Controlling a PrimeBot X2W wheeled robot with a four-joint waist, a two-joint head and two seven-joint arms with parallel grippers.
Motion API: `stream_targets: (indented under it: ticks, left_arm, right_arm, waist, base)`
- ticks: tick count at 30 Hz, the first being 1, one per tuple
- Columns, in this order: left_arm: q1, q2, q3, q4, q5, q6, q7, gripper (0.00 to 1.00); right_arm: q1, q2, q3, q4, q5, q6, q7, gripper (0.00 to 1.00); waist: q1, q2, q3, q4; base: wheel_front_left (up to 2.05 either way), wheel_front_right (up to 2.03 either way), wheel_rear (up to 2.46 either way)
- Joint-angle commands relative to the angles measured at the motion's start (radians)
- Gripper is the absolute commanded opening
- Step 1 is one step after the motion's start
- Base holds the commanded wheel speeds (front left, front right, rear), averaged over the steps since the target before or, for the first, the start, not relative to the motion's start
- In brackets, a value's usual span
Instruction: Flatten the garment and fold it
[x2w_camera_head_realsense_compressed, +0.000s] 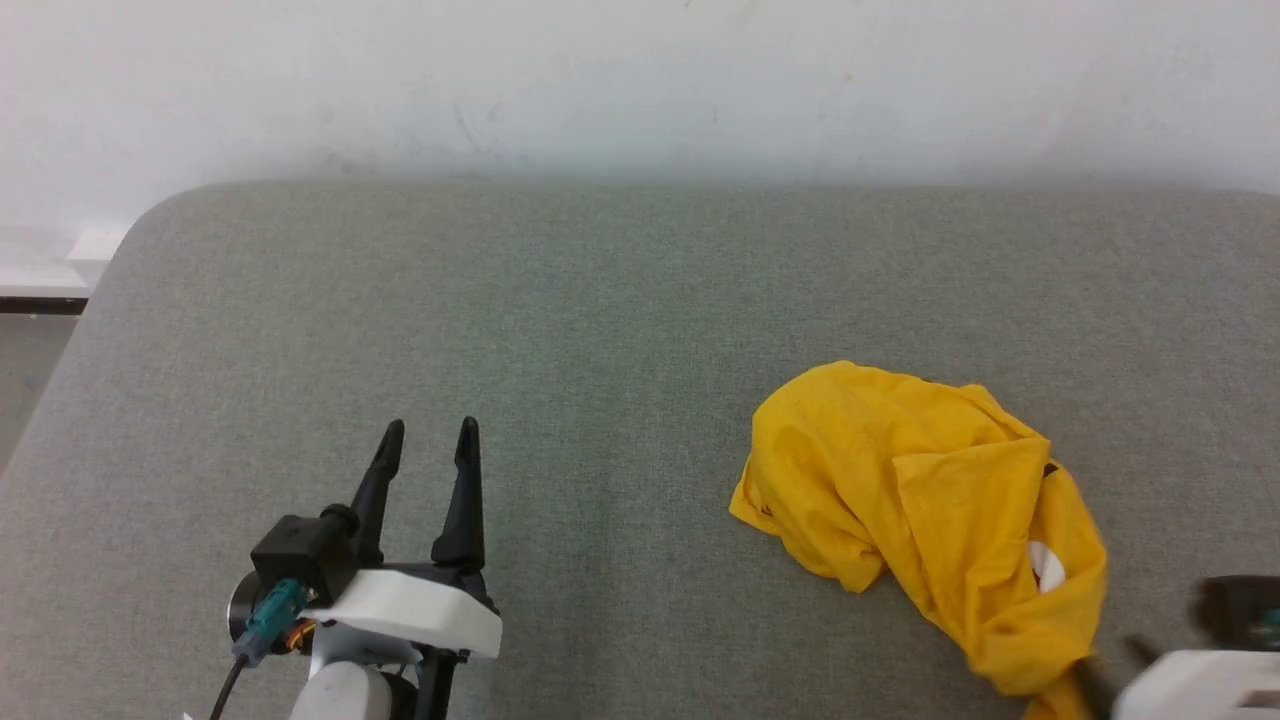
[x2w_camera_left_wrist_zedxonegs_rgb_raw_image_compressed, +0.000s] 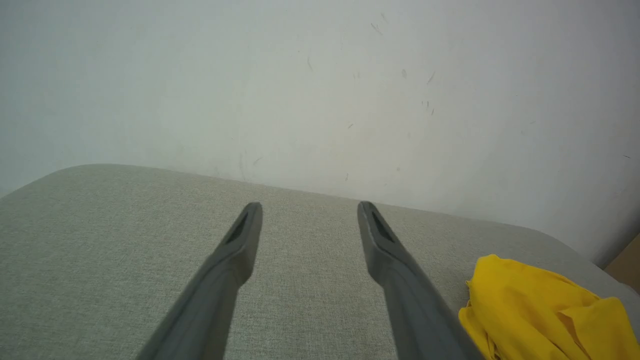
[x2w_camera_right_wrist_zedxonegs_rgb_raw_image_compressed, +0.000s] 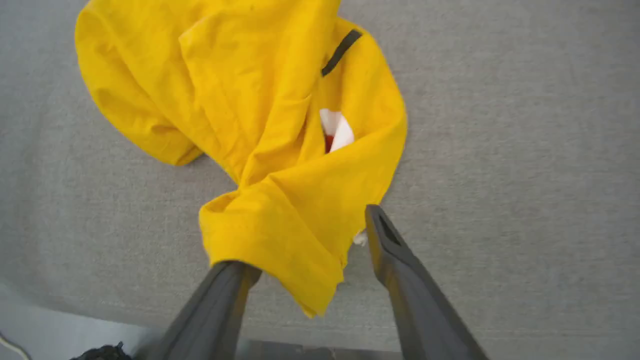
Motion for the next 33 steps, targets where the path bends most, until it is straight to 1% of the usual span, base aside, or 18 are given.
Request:
stream_targets:
  ticks: [1,4,7,10,12,15,17,19,24,27,28,30,31,33]
  left_arm:
    - [0.007,-0.001,0.005,-0.001,0.002,-0.003,-0.005,1.0]
    - [0.01,-0.001,0.011,-0.01,0.003,0.001,-0.005,1.0]
    - [0.007,-0.001,0.014,-0.016,0.004,0.004,-0.005,1.0]
    - [0.001,-0.001,0.015,-0.022,0.005,0.006,-0.005,1.0]
    - [-0.004,-0.001,0.014,-0.025,0.004,0.007,-0.005,1.0]
    - [-0.013,-0.001,0.008,-0.027,0.001,0.007,-0.005,1.0]
    - [-0.019,-0.001,0.003,-0.027,-0.001,0.007,-0.005,1.0]
    - [-0.025,-0.001,0.0,-0.027,-0.001,0.006,-0.005,1.0]
    - [-0.036,-0.001,0.002,-0.025,0.003,0.006,-0.005,1.0]
    - [-0.039,-0.001,0.005,-0.024,0.005,0.004,-0.005,1.0]
    - [-0.039,-0.001,0.005,-0.024,0.005,0.004,-0.005,1.0]
    - [-0.041,-0.001,0.006,-0.023,0.006,0.003,-0.005,1.0]
    - [-0.042,-0.001,0.006,-0.022,0.006,0.003,-0.005,1.0]
    - [-0.044,-0.001,0.004,-0.019,0.005,0.002,-0.005,1.0]
  right_arm:
    - [0.006,-0.001,-0.053,-0.032,-0.034,-0.001,-0.02,1.0]
    - [-0.023,-0.001,-0.163,-0.077,-0.06,-0.001,-0.083,1.0]
    - [-0.093,-0.001,-0.237,-0.085,-0.053,-0.001,-0.202,1.0]
    - [-0.168,-0.001,-0.234,-0.051,-0.068,-0.001,-0.317,1.0]
    - [-0.225,-0.001,-0.218,-0.007,-0.049,-0.001,-0.387,1.0]
    - [-0.292,-0.001,-0.178,0.093,-0.024,-0.001,-0.44,1.0]
    - [-0.337,-0.001,-0.152,0.177,-0.02,-0.001,-0.434,1.0]
    - [-0.38,-0.001,-0.126,0.263,-0.019,-0.001,-0.404,1.0]
    - [-0.485,-0.001,-0.108,0.46,-0.012,-0.001,-0.302,1.0]
    - [-0.533,-0.001,-0.105,0.543,-0.028,-0.001,-0.234,1.0]
    - [-0.533,-0.001,-0.105,0.543,-0.028,-0.001,-0.234,1.0]
    - [-0.556,-0.001,-0.098,0.577,-0.042,-0.001,-0.195,1.0]
    - [-0.565,-0.001,-0.095,0.586,-0.046,-0.001,-0.185,0.54]
    - [-0.575,-0.001,-0.078,0.59,-0.047,-0.001,-0.175,0.0]
  waist:
    - [0.0,0.0,-0.001,-0.001]
    - [0.0,0.0,0.003,-0.005]
    - [0.0,0.0,0.012,-0.008]
    - [0.0,0.0,0.024,-0.01]
    - [0.0,0.0,0.033,-0.01]
    - [0.0,0.0,0.047,-0.005]
    - [0.0,0.0,0.058,0.001]
    - [0.0,0.0,0.069,0.008]
    - [0.0,0.0,0.093,0.025]
    - [0.0,0.0,0.104,0.033]
    - [0.0,0.0,0.104,0.033]
    - [0.0,0.0,0.107,0.037]
    - [0.0,0.0,0.108,0.039]
    - [0.0,0.0,0.106,0.044]
  base:
    - [0.0,0.0,0.0]
    - [0.0,0.0,0.0]
    - [0.0,0.0,0.0]
    - [0.0,0.0,0.0]
    - [0.0,0.0,0.0]
    - [0.0,0.0,0.0]
    - [0.0,0.0,0.0]
    - [0.0,0.0,0.0]
    - [0.0,0.0,0.0]
    - [0.0,0.0,0.0]
    - [0.0,0.0,0.0]
    - [0.0,0.0,0.0]
    - [0.0,0.0,0.0]
    - [0.0,0.0,0.0]
